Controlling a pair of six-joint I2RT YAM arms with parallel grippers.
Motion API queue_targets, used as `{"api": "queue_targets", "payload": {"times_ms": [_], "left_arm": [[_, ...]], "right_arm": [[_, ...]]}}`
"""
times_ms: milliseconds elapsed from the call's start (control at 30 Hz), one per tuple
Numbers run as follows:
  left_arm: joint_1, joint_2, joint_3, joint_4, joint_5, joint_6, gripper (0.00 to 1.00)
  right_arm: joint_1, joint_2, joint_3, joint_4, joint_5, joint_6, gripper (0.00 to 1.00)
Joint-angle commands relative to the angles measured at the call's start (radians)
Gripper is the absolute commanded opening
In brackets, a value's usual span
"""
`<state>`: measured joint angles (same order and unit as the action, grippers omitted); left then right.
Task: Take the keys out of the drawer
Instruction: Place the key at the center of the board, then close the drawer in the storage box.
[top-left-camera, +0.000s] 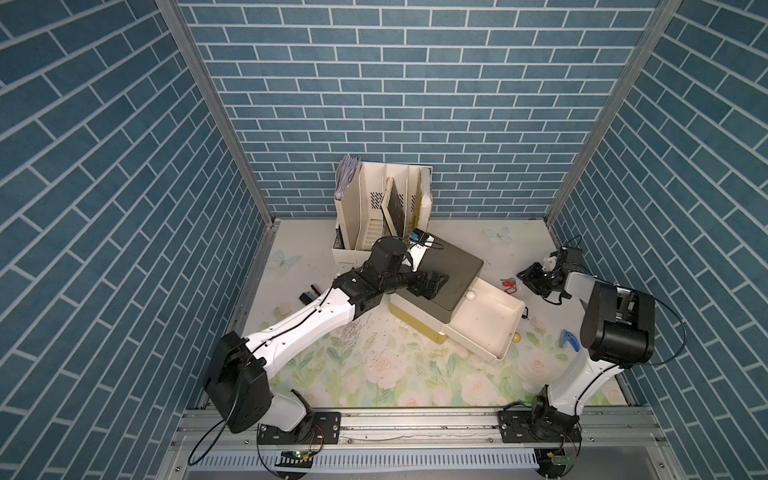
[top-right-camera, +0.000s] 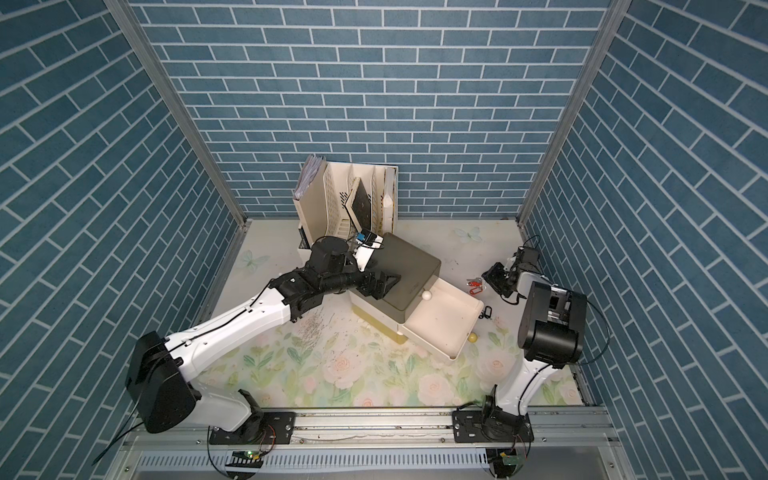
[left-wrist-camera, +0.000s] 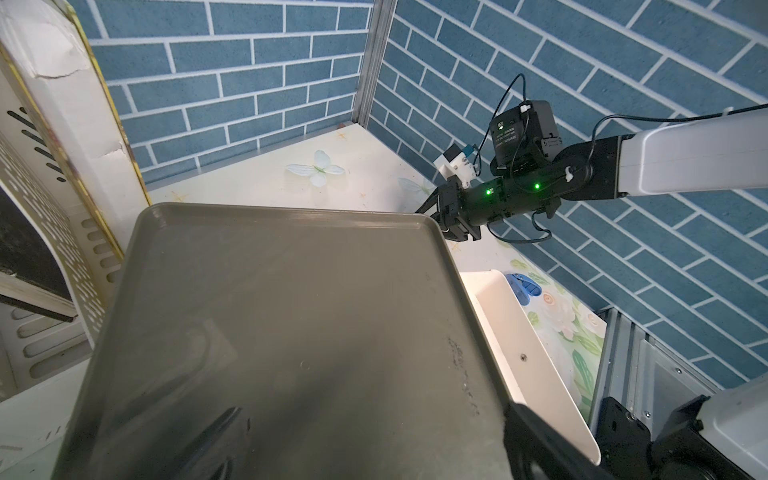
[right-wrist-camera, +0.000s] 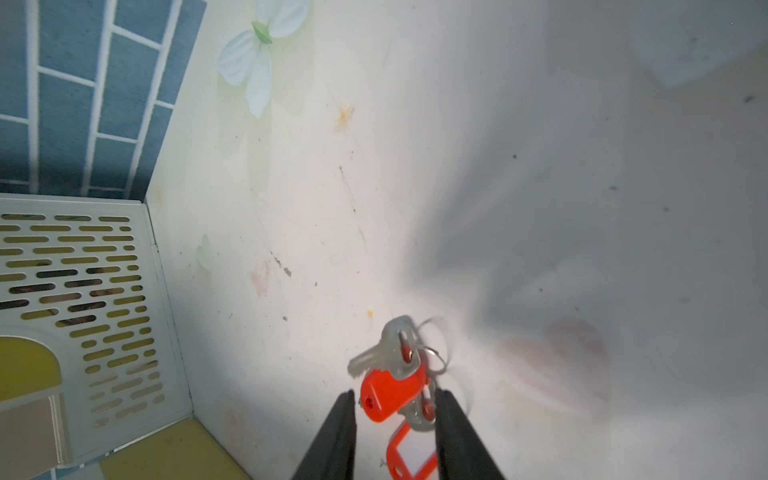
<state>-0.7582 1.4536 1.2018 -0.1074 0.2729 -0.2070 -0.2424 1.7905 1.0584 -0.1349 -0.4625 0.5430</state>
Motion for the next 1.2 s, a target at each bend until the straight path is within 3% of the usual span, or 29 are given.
{"api": "queue_targets", "payload": {"times_ms": [0, 233, 400, 567, 700, 1167], "left_arm": [[-0.006, -0.012, 0.003, 0.004, -0.019, 0.003, 1.00], [-0.006, 0.018, 0.067, -0.040, -0.036, -0.042, 1.00], [-0.006, 0.063, 0.129, -0.090, -0.020, -0.055, 1.00], [-0.007, 0.088, 0.154, -0.113, -0.041, -0.061, 1.00], [-0.009, 0.112, 0.178, -0.156, -0.047, -0.058, 1.00], [-0.026, 0.109, 0.157, -0.189, -0.065, -0.062, 1.00]], "right_arm": [[-0.003, -0.102, 0.026, -0.056, 0.015, -0.031, 0.35], [-0.001, -0.320, 0.006, -0.206, 0.031, -0.058, 0.39], [-0.002, -0.518, -0.058, -0.382, 0.127, -0.055, 0.55], [-0.002, -0.686, -0.145, -0.496, 0.104, -0.022, 0.63], [0.002, -0.796, -0.199, -0.564, 0.042, -0.009, 0.80], [0.107, -0.906, -0.339, -0.583, -0.067, 0.026, 0.85]]}}
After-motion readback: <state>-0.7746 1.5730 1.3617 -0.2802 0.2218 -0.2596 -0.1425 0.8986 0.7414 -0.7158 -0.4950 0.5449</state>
